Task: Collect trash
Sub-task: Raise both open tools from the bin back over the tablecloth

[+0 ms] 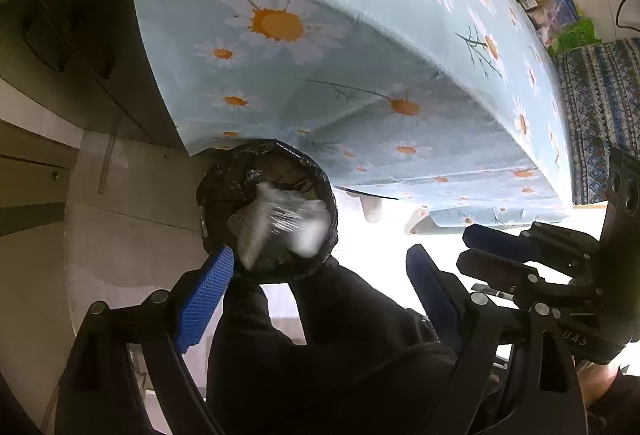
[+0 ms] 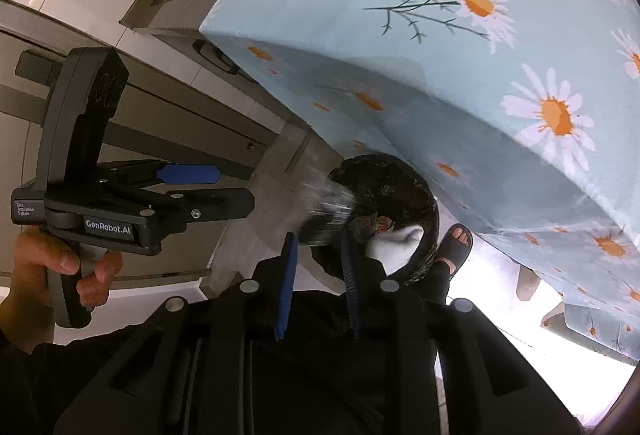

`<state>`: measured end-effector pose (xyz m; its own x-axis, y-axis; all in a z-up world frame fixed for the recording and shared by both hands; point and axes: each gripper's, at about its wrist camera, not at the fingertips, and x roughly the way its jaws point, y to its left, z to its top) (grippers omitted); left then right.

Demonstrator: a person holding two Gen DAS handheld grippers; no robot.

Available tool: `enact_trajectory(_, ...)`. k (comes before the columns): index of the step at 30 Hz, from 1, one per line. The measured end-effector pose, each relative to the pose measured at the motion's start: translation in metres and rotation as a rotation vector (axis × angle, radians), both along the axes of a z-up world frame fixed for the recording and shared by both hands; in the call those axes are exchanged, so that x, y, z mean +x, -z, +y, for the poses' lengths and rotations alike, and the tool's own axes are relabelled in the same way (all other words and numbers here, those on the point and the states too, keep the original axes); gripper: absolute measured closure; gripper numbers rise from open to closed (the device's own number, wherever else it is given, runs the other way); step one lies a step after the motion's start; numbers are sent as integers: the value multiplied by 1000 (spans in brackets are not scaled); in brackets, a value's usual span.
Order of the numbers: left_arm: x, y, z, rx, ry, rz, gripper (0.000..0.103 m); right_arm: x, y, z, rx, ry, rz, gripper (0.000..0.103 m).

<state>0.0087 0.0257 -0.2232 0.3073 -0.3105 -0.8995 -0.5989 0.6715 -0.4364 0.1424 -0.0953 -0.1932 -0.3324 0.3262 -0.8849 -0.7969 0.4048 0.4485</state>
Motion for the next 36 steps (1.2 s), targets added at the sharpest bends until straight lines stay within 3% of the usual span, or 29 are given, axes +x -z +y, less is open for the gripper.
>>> enact_trajectory(17,2,-10,4,6,-20,-19,17,7,-12,-18,9,25,-6,69)
enact_trajectory(22,5,-23,6,22,-25,-45,17,14,-19,-20,19,33,-18,62)
enact_trajectory(36,35,-71,14,99,-20,-126,17,66,-65,-20,125,79,-92,58)
